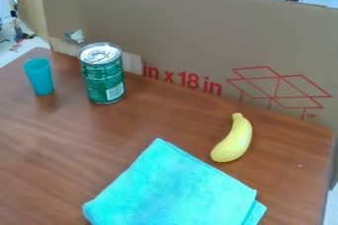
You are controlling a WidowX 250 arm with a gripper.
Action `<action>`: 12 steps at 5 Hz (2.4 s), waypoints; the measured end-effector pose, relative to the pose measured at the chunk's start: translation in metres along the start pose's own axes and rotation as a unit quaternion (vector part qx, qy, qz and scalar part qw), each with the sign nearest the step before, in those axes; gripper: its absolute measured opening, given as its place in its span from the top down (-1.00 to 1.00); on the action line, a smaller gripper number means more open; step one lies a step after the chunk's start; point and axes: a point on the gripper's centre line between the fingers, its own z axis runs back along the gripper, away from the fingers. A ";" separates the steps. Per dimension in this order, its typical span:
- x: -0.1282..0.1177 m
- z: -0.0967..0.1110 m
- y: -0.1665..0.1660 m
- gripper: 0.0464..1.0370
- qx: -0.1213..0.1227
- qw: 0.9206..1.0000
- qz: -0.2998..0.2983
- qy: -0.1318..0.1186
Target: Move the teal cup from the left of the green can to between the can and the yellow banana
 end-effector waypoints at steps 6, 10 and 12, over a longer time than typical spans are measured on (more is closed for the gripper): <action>0.058 -0.052 -0.002 -0.93 -0.051 0.998 0.036 0.000; 0.066 -0.056 -0.040 -0.93 -0.074 0.997 0.000 0.009; 0.061 -0.071 -0.056 -0.93 -0.055 0.997 -0.013 0.051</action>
